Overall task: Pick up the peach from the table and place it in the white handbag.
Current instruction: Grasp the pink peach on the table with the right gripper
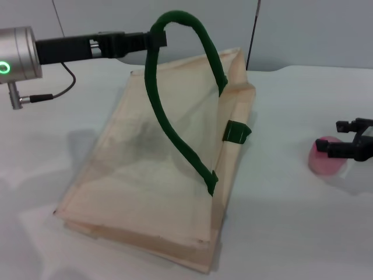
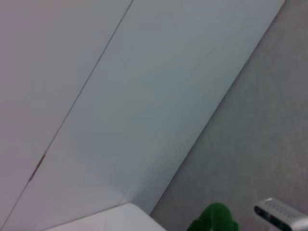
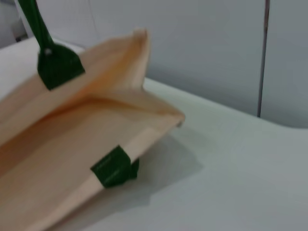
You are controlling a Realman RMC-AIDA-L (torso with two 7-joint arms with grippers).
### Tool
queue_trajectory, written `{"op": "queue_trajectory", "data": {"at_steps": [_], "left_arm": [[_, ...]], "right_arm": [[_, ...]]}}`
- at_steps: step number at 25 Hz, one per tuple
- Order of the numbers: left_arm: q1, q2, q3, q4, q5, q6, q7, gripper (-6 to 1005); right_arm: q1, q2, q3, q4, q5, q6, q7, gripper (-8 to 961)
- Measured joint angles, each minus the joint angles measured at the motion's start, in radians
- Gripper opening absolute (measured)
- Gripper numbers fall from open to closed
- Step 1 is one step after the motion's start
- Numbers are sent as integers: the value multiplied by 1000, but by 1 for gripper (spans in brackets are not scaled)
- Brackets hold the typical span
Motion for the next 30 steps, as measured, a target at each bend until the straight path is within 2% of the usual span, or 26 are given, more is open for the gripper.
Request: {"op": "queue_trajectory", "data": {"at_steps": [8,16,30], "left_arm": [[5,1,0,-1,-26,25,1,114],[8,4,0,-1,-28,26,1,113],[9,5,0,-1,-30,26,-2,113]], "right_arm": [[42,23,0,-1,-159,-25,72,824],[37,47,0,-50,-185,-21,87,819],[34,49,0,-61,-200,-16,93,526]]}}
